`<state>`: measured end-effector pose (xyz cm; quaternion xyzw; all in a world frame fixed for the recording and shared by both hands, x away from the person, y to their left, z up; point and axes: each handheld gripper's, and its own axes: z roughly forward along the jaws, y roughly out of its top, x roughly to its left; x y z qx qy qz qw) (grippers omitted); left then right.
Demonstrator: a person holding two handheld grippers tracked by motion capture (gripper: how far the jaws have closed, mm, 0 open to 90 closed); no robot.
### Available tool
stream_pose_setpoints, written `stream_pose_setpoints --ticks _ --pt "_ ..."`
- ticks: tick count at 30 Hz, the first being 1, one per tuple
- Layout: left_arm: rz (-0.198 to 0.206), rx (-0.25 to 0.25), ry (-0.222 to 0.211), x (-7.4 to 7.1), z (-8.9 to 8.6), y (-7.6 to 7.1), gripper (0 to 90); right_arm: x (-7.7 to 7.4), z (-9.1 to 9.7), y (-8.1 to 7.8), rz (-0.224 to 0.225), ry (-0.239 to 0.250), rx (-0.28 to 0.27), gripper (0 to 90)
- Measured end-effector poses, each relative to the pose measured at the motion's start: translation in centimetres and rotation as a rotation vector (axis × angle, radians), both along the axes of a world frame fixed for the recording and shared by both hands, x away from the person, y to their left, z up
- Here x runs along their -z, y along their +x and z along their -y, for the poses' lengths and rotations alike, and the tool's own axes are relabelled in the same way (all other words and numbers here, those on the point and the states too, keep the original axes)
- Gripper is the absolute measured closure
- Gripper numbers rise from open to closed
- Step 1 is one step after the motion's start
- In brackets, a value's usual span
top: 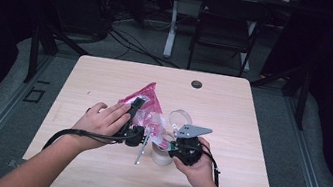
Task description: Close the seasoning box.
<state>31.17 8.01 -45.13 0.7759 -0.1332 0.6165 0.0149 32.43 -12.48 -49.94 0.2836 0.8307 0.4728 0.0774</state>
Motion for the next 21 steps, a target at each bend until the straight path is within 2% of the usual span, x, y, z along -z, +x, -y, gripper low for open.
stream_pose_setpoints --ticks 9,12,14,21 --pt "-0.001 0.003 0.019 -0.17 0.13 0.00 65.2 0.02 0.02 0.01 0.000 -0.001 0.002 90.0" --pt "-0.016 0.007 0.017 -0.14 0.06 0.02 64.9 0.05 0.07 0.05 -0.003 -0.005 0.001 90.0" --pt "-0.023 0.007 0.031 -0.28 0.10 0.04 64.8 0.10 0.11 0.08 -0.005 -0.003 0.003 90.0" --pt "-0.031 0.008 0.042 -0.38 0.14 0.14 63.9 0.10 0.09 0.06 -0.005 -0.010 -0.002 90.0"
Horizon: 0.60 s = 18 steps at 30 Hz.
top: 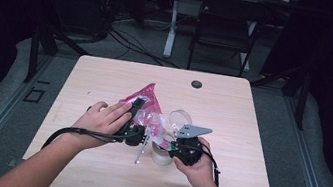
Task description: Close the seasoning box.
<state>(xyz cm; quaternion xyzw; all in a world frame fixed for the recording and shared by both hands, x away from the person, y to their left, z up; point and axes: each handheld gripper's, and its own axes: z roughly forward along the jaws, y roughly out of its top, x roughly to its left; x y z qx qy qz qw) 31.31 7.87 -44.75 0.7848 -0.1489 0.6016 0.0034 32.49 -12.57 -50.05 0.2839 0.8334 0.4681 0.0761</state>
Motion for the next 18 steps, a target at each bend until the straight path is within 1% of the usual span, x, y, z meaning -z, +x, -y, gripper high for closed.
stream_pose_setpoints --ticks 5,9,10,13,14,18 --pt "0.003 -0.002 0.014 -0.09 0.04 -0.09 63.7 0.01 0.00 0.01 -0.001 0.000 0.000 90.0" --pt "0.001 -0.004 0.037 -0.24 0.15 -0.07 62.9 0.01 0.01 0.03 -0.002 -0.001 -0.002 90.0" --pt "0.000 -0.003 0.034 -0.23 0.14 -0.05 62.6 0.04 0.00 0.03 -0.002 0.002 0.000 90.0" --pt "-0.002 -0.006 0.042 -0.32 0.20 0.01 61.9 0.06 -0.03 0.03 -0.001 0.001 0.000 90.0" --pt "-0.005 -0.007 0.036 -0.28 0.21 0.03 61.9 0.06 -0.04 0.02 -0.001 0.000 0.000 90.0" --pt "-0.015 -0.013 0.046 -0.27 0.27 0.06 61.9 0.12 -0.03 0.08 -0.002 -0.002 0.001 90.0"
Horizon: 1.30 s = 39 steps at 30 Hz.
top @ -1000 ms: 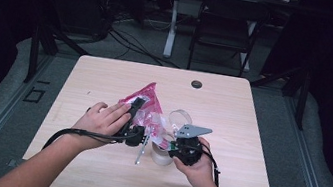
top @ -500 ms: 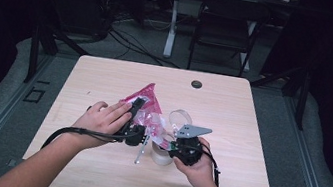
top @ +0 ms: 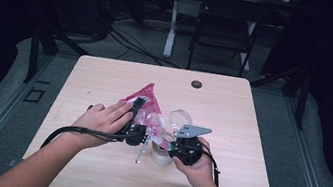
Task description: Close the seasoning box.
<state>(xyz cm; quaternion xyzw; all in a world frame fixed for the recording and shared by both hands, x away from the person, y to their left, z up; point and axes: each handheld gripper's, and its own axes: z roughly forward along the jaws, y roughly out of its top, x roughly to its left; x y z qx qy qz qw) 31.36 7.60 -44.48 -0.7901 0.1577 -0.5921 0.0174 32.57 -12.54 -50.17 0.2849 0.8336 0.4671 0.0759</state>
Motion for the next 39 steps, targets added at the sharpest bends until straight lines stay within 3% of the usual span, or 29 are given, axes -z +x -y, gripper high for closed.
stream_pose_setpoints --ticks 16,27,39 --pt "0.002 0.005 0.020 -0.32 0.08 -0.11 61.3 0.07 -0.07 0.04 -0.002 0.002 0.003 90.0" --pt "0.004 0.015 0.006 -0.46 0.24 -0.33 62.1 0.17 -0.03 0.14 -0.010 0.003 0.006 90.0" --pt "0.008 0.024 0.013 -0.61 0.26 -0.62 67.5 0.20 -0.11 0.12 -0.010 -0.002 -0.001 90.0"
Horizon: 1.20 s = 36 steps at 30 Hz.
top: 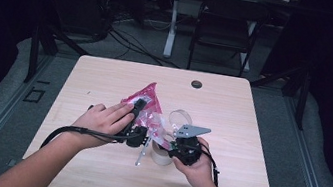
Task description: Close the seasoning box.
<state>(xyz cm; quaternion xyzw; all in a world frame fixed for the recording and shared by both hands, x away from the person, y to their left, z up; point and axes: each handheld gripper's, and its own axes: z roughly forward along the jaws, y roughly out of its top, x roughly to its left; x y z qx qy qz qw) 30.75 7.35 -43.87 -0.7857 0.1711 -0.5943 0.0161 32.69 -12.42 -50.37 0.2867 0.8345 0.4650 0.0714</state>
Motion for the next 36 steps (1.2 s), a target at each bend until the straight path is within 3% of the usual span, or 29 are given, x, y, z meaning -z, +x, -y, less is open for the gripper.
stream_pose_setpoints --ticks 17,34,36 --pt "0.001 0.001 -0.001 -0.1 0.0 0.0 67.4 0.0 0.0 0.0 0.000 -0.004 -0.005 90.0" --pt "-0.069 -0.046 -0.110 0.9 -1.3 0.4 69.1 -0.5 -0.1 -0.3 0.006 0.004 -0.007 90.0" --pt "-0.073 -0.054 -0.141 1.2 -1.5 0.4 69.5 -0.6 -0.1 -0.4 0.008 0.013 -0.004 90.0"
